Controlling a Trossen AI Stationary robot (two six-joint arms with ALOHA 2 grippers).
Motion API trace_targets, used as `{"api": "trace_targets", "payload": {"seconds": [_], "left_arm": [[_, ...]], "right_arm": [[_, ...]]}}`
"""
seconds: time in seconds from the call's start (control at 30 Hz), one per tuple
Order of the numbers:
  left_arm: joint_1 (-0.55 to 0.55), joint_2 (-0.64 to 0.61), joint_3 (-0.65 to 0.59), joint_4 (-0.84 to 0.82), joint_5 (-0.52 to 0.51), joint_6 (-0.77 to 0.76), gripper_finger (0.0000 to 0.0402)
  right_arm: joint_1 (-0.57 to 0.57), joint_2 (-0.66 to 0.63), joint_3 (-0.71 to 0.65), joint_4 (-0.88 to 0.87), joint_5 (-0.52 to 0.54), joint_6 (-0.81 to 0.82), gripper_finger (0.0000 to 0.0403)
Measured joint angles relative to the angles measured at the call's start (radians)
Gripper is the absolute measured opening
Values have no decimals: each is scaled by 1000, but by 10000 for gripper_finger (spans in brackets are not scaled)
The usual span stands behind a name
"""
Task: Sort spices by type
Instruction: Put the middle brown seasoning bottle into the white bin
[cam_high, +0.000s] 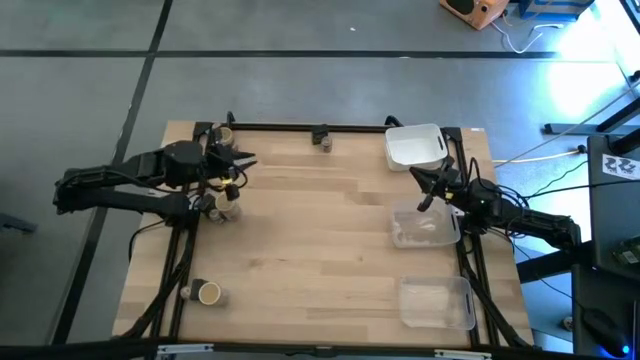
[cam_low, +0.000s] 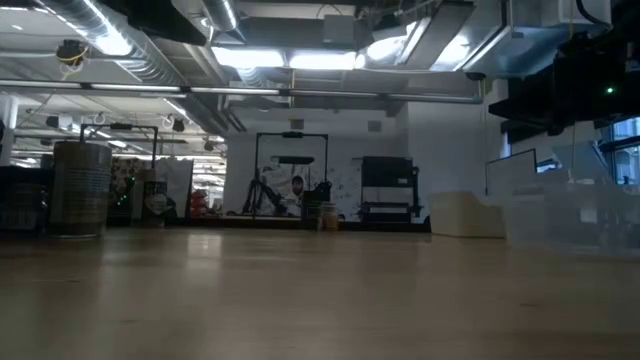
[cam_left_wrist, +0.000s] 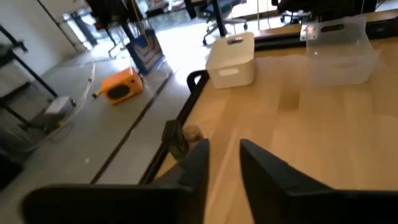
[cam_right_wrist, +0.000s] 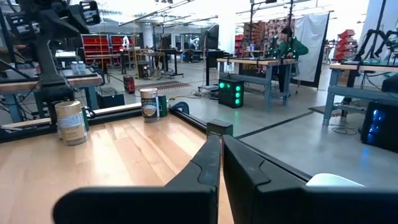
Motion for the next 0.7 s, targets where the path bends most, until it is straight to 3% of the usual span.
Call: {"api": "trace_targets", "payload": {"seconds": [0.17,0.37,0.5,0.7], "left_arm": [[1,49,45,-90,-3,-76,178],[1,178,220,-311,-9,-229,248],[-8,258,300,-436,-10,-326,266],[-43,303,292,-633,-6,-498,269]], "right_arm": [[0,0,0,0,0,0,19],[0,0,0,0,-19,0,19],[0,0,0,-17,-38,0,19],[0,0,0,-33,-44,0,19]]}}
